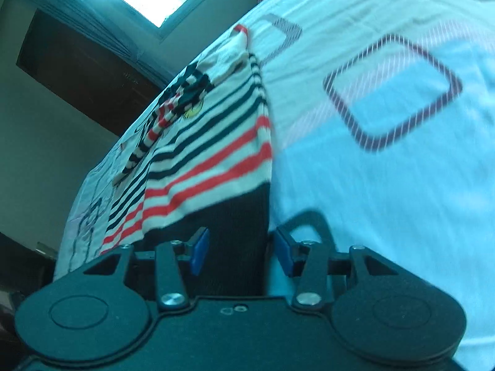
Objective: Fold small clothes
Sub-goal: 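Grasp the black hem with both tools and lift it toward the collar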
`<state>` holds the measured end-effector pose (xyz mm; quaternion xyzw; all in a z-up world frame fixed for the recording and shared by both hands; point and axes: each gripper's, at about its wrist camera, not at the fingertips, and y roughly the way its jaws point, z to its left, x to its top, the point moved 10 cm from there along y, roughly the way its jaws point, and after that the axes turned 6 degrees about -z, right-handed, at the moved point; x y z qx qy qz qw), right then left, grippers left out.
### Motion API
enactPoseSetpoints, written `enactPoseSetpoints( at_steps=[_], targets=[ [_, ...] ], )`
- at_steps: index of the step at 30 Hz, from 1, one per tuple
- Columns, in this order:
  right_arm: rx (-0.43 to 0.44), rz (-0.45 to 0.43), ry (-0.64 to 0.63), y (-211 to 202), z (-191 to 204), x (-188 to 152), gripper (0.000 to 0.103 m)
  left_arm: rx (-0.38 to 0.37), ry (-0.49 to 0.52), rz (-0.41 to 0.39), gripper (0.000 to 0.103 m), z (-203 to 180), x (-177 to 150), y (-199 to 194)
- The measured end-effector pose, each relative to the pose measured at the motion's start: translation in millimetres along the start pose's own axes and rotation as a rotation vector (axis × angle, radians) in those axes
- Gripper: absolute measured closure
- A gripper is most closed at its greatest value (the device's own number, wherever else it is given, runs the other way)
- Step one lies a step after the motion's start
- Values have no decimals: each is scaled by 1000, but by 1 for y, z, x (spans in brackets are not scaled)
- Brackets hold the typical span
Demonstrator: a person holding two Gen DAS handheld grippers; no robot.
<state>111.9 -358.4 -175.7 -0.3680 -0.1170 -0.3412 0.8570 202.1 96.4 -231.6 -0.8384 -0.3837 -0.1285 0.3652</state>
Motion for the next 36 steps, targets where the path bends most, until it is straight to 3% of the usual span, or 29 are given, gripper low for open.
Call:
enactPoseSetpoints(
  at_steps=[3, 7, 11, 18, 20, 22, 23, 32, 34, 36],
  targets=[
    [41, -6, 71, 2, -1, -4, 57, -66, -102, -9, 33, 7, -1, 1],
    [77, -3, 127, 1, -4, -5, 57, -91, -137, 20, 51, 11, -10, 3],
    [96, -2, 139, -1, -4, -7, 58, -102, -143, 17, 53, 10, -17, 1],
    [153, 5, 177, 12, -3, -3, 70, -118, -124, 19, 54, 2, -9, 18],
    [152, 7, 176, 14, -2, -4, 72, -104, -107, 4, 64, 0, -11, 21],
    [95, -8, 139, 14, -4, -4, 89, -51, -91, 0, 98, 6, -14, 24],
    [60, -22, 99, 13, -4, -3, 96, -40, -95, 1, 97, 8, -14, 24],
    [134, -201, -124, -41, 50, 33, 97, -123, 15, -242, 98, -28, 25, -36],
    [100, -197, -153, -37, 41, 27, 97, -42, 31, -206, 98, -10, 14, -28],
    [1, -111, -104, -13, 8, 14, 97, 41, -21, -127, 98, 19, -4, -8]
  ],
)
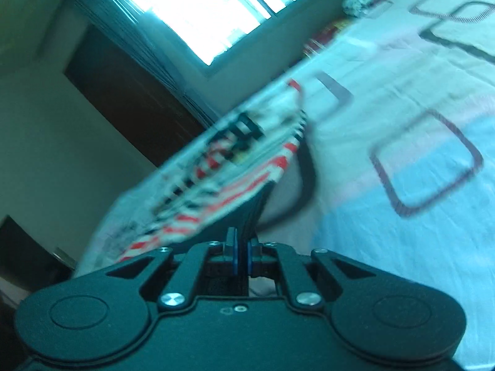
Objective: Fold small clothes
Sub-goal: 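Grasp the black hem with both tools and lift it toward the collar, then lay the hem over the collar with both tools and open them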
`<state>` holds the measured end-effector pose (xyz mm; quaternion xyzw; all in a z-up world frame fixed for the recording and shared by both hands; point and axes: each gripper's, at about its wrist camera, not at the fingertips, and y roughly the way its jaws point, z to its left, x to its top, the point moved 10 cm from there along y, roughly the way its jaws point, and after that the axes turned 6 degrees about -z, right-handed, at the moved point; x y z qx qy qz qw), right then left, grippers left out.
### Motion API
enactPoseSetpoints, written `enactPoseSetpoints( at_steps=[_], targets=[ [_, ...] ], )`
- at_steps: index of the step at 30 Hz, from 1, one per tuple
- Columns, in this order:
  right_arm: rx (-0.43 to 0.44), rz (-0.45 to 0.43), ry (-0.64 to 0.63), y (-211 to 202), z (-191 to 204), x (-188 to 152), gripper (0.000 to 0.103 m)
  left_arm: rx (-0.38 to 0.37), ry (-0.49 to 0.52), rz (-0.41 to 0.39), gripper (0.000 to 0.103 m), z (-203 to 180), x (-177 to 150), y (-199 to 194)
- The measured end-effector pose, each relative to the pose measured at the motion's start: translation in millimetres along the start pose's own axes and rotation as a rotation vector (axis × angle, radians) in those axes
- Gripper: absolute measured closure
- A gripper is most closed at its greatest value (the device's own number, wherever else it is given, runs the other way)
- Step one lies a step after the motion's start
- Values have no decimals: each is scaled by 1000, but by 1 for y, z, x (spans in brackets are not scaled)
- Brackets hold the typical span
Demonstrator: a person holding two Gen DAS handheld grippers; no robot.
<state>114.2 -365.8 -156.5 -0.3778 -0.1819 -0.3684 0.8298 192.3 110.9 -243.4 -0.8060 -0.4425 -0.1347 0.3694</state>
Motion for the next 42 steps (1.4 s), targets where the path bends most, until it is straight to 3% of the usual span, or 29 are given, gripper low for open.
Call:
enactPoseSetpoints(
  at_steps=[1, 10, 14, 19, 25, 30, 36, 42],
  targets=[
    [-48, 38, 34, 9, -14, -9, 97, -17, -38, -12, 98, 5, -3, 2],
    [-15, -19, 65, 5, -9, -2, 97, -44, -97, -63, 98, -6, 9, -2],
    [16, -106, -22, 4, 20, 41, 97, -101, -79, -143, 98, -34, 44, -7],
    [59, -206, -103, 16, 63, 115, 97, -185, -17, -216, 98, -89, 114, 12],
    [58, -257, -139, 59, 94, 198, 97, -197, 50, -232, 98, -128, 194, 66],
    [52, -247, -93, 122, 89, 248, 97, -175, 62, -197, 98, -135, 247, 132],
    [24, -173, -32, 216, 60, 268, 97, -84, 51, -121, 98, -114, 279, 228],
    [2, -89, -37, 293, 31, 269, 97, -16, 46, -51, 98, -84, 280, 301]
  ],
)
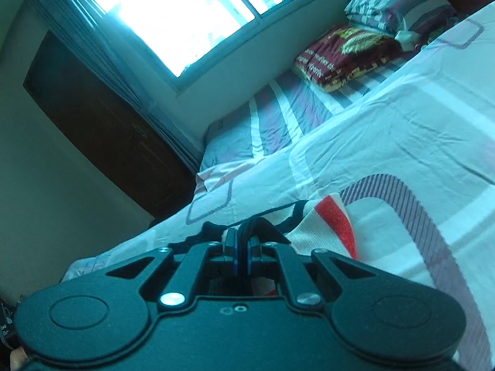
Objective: Fold small clothes
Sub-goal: 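Lay the hem over the collar with both tools and open them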
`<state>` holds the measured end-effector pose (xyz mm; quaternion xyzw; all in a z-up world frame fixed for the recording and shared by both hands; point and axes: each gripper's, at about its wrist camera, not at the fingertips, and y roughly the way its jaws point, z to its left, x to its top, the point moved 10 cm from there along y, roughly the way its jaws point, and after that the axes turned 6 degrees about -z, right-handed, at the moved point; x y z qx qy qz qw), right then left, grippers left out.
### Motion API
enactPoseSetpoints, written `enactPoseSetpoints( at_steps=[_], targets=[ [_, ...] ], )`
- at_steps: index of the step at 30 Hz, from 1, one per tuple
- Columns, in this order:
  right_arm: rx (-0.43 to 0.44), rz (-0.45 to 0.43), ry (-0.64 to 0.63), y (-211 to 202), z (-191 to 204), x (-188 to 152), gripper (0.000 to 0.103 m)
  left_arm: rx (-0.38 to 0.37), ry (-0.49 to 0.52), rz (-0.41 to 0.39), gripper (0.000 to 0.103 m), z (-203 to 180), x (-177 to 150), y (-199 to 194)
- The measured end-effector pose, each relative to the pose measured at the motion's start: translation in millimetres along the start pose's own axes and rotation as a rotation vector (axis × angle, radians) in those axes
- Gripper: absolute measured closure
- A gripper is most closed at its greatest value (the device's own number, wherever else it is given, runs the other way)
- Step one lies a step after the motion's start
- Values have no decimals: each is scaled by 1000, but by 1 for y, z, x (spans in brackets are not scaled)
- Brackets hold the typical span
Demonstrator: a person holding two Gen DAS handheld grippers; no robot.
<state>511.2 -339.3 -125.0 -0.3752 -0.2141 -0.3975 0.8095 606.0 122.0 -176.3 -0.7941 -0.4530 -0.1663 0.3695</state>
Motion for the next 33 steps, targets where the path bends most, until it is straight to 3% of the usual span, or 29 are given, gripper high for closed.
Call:
enactPoseSetpoints(
  at_steps=[3, 4, 5, 6, 8, 10, 12, 14, 16, 20, 23, 26, 28, 29, 33],
  targets=[
    [6, 18, 30, 31, -18, -2, 93, 16, -95, -14, 97, 24, -1, 26],
    [2, 20, 44, 38, -24, -2, 88, 16, -124, -6, 97, 30, -4, 33],
    [-4, 0, 47, 42, -31, -1, 77, 19, -135, -6, 97, 34, -8, 38],
    [-4, -30, 48, 42, -34, 2, 64, 15, -127, -15, 90, 34, -10, 40],
    [14, -82, 76, 36, -40, 9, 49, -16, -111, -37, 73, 28, -12, 38],
    [43, -109, 75, 25, -39, 14, 48, -32, -67, -77, 36, 19, -9, 32],
    [44, -104, 26, 20, -35, 16, 49, 1, -2, -116, 14, 12, -4, 27],
    [43, -82, -43, 19, -28, 16, 50, 12, 71, -96, 15, 6, -1, 30],
    [14, -44, -133, 22, -21, 11, 50, 63, 165, -36, 35, 4, -4, 37],
    [-31, 27, -317, 34, -5, -2, 58, 157, 388, 53, 43, -4, -15, 48],
    [-100, 87, -436, 58, -2, -12, 64, 223, 513, 68, 55, -4, -16, 52],
    [-157, 115, -556, 68, 5, -22, 65, 239, 559, 50, 76, -11, -19, 50],
    [-171, 112, -640, 71, 15, -28, 88, 238, 576, 17, 91, -16, -21, 43],
    [-176, 99, -675, 70, 20, -29, 95, 237, 575, -6, 94, -18, -21, 36],
    [-225, -7, -670, 49, 15, -11, 98, 251, 571, -102, 96, -19, -17, 14]
  ],
)
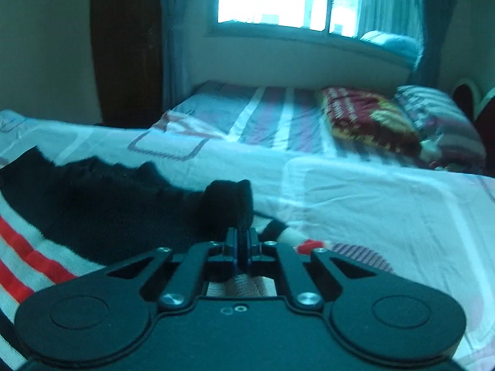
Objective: Fold small clothes
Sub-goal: 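Lay the hem over the collar with both tools and open them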
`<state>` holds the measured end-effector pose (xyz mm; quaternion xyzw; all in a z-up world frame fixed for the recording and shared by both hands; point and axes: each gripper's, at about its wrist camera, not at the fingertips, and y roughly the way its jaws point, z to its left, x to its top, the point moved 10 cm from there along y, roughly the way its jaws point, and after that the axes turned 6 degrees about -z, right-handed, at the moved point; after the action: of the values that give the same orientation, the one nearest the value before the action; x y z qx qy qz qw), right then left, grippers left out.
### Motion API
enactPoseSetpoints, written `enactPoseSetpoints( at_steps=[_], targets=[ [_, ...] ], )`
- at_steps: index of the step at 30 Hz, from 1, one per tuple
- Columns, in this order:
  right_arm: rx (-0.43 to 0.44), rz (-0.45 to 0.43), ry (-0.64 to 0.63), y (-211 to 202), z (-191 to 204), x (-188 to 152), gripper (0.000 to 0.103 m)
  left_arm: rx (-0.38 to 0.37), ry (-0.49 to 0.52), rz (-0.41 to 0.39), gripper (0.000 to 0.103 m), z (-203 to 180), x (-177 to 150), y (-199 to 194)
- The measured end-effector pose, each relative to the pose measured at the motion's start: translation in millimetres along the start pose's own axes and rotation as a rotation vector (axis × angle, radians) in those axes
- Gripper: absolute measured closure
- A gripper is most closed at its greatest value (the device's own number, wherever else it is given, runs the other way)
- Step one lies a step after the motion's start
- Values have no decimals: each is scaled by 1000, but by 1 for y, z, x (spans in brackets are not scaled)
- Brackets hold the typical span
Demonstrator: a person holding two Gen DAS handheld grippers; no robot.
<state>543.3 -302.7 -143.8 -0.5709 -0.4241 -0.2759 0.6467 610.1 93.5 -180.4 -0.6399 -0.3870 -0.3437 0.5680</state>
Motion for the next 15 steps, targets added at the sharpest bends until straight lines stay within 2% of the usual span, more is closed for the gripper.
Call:
enactPoseSetpoints(
  at_steps=[2, 4, 6, 7, 8, 9, 10, 11, 12, 14, 15],
  targets=[
    [-36, -12, -1, -4, -11, -2, 98, 28, 24, 9, 96, 3, -6, 0],
    [-55, 67, -18, 9, -12, -20, 98, 37, 22, 45, 95, 4, -17, 8],
    [-58, 76, -31, 13, -11, -24, 96, 47, 46, 48, 94, 2, -14, 8],
    [-54, 78, -13, 12, -11, -21, 95, 47, 59, 54, 88, 2, -13, 8],
    [-47, 60, 3, 8, -12, -15, 87, 53, 68, 57, 79, 4, -11, 6],
    [-53, 26, 4, -1, -12, -9, 73, 80, 58, 58, 44, 9, -7, 1],
    [-49, -21, -6, -13, -9, -2, 73, 108, 42, 27, 24, 13, 0, -7],
    [-16, -56, -11, -23, -1, 3, 71, 117, 39, -48, 24, 10, 11, -20],
    [38, -71, -7, -31, 12, 6, 67, 93, 38, -86, 24, 0, 19, -27],
    [143, -63, -32, -33, 50, 5, 61, 0, 34, -61, 24, -41, 23, -23],
    [165, -53, -63, -30, 70, 3, 60, -51, 68, -45, 24, -67, 21, -19]
  ],
)
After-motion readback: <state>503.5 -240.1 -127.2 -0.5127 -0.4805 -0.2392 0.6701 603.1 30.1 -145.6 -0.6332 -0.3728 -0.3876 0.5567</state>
